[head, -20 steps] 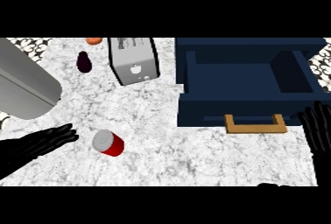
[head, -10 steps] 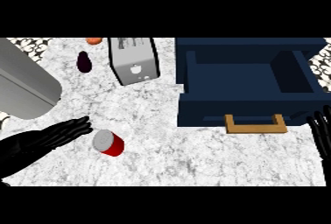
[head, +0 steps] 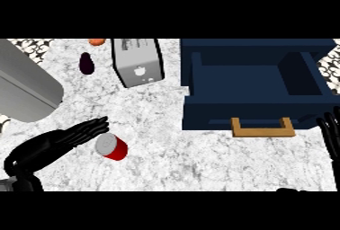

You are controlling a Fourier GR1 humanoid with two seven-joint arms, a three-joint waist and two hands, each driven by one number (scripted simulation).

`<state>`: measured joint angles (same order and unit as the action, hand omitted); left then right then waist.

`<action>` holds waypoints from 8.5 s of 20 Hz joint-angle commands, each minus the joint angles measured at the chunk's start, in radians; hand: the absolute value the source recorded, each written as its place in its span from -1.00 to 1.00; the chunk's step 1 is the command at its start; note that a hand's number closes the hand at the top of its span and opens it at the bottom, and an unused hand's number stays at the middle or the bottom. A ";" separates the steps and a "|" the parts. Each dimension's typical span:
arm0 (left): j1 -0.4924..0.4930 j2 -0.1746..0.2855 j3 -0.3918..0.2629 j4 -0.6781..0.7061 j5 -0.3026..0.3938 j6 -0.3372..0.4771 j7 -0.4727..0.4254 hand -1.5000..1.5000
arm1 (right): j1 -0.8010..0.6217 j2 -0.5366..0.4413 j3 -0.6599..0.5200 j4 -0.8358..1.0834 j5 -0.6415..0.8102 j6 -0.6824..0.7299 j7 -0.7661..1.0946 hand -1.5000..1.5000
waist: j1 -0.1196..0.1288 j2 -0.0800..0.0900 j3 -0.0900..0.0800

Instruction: Pick up the can, place it into the drawer and close the drawer

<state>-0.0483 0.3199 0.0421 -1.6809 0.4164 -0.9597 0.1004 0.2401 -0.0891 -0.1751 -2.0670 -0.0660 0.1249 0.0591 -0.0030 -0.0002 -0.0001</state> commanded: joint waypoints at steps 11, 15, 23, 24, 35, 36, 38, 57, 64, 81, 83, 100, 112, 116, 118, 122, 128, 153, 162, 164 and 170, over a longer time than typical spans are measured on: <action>-0.066 -0.058 0.056 0.310 -0.435 -0.054 -0.410 -1.00 | 0.029 0.033 0.007 -0.007 0.025 0.040 -0.018 -1.00 | -0.003 0.001 -0.001; -0.158 -0.036 0.045 0.425 -0.496 -0.007 -0.470 -1.00 | -0.070 -0.007 -0.046 0.041 -0.016 0.043 0.023 -1.00 | -0.004 0.002 -0.001; -0.209 0.014 -0.005 0.581 -0.571 0.049 -0.609 -1.00 | -0.015 0.039 -0.020 0.051 0.021 0.047 -0.054 -1.00 | -0.006 0.001 0.000; -0.104 0.023 -0.044 0.552 -0.620 0.075 -0.736 -1.00 | -0.014 0.028 -0.025 0.016 0.006 0.053 -0.028 -1.00 | -0.004 0.001 -0.001; -0.246 0.038 -0.118 0.829 -0.664 0.197 -0.857 -1.00 | 0.036 0.063 -0.002 -0.014 0.047 0.046 -0.063 -1.00 | -0.013 0.002 -0.001; -0.247 0.055 -0.112 0.859 -0.652 0.179 -0.868 -1.00 | 0.048 0.039 -0.034 0.036 0.015 0.082 -0.092 -1.00 | -0.013 0.003 -0.001; -0.281 0.064 -0.127 0.921 -0.665 0.189 -0.896 -1.00 | 0.043 0.055 0.001 -0.050 0.037 0.052 -0.007 -1.00 | -0.016 0.003 -0.002; -0.422 -0.044 -0.208 1.162 -0.682 0.332 -0.959 -1.00 | 0.016 0.041 -0.044 -0.039 0.004 0.062 -0.010 -1.00 | -0.016 0.004 -0.001; -0.441 -0.070 -0.230 1.202 -0.689 0.339 -0.956 -1.00 | 0.021 0.049 -0.051 -0.054 -0.014 0.065 0.009 -1.00 | -0.013 0.004 -0.001; -0.365 -0.091 -0.296 1.094 -0.639 0.252 -0.980 1.00 | 0.050 0.070 -0.080 -0.112 -0.060 0.070 0.035 -1.00 | -0.007 0.001 -0.001; -0.352 -0.131 -0.316 1.053 -0.625 0.243 -0.900 1.00 | 0.017 0.052 -0.057 -0.145 -0.032 0.059 0.098 -1.00 | 0.000 0.000 -0.001; -0.281 -0.224 0.112 0.731 -0.271 0.941 -0.501 1.00 | 0.054 0.067 -0.099 -0.123 -0.043 0.065 0.050 -1.00 | 0.018 -0.007 0.002; -0.357 -0.317 -0.088 0.285 -0.392 1.141 -0.125 1.00 | 0.088 0.066 -0.121 -0.114 -0.069 0.112 -0.004 -1.00 | 0.000 -0.003 0.001; -0.424 -0.318 -0.140 0.226 -0.423 1.166 0.015 1.00 | 0.074 0.088 -0.084 -0.159 -0.040 0.079 0.046 -1.00 | -0.001 -0.002 0.000; -0.571 -0.319 -0.142 0.329 -0.402 1.220 0.056 1.00 | 0.108 0.075 -0.119 -0.134 -0.085 0.119 -0.002 -1.00 | -0.013 -0.001 0.001; -0.653 -0.320 -0.209 0.335 -0.431 1.281 0.109 1.00 | 0.057 0.052 -0.133 -0.162 -0.097 0.096 0.078 -1.00 | -0.010 0.000 0.000; -0.901 -0.320 -0.191 0.493 -0.376 1.353 0.134 1.00 | 0.057 0.089 -0.055 -0.161 -0.009 0.054 0.056 -1.00 | -0.018 0.003 0.000; -1.401 -0.320 -0.392 1.036 -0.111 1.541 0.091 1.00 | -0.040 0.047 -0.097 -0.101 -0.022 0.058 0.070 -1.00 | -0.047 0.008 0.001; -1.472 -0.320 -0.438 1.212 -0.011 1.535 0.013 1.00 | -0.040 0.081 -0.053 -0.061 0.003 0.059 0.042 -1.00 | -0.069 0.017 0.003; -1.447 -0.320 -0.487 1.207 0.000 1.558 -0.014 1.00 | -0.011 0.068 -0.056 -0.086 0.005 0.078 0.041 -1.00 | -0.076 0.015 0.003; -1.429 -0.320 -0.541 1.263 0.034 1.591 -0.084 1.00 | -0.141 0.027 -0.078 -0.059 -0.003 0.044 0.101 -1.00 | -0.094 0.027 0.003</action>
<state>-1.4738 0.0001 -0.4567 -0.4472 0.4316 0.6125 0.0442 0.1685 -0.0460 -0.2614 -2.1443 -0.0930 0.1891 0.1348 -0.0876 0.0207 0.0026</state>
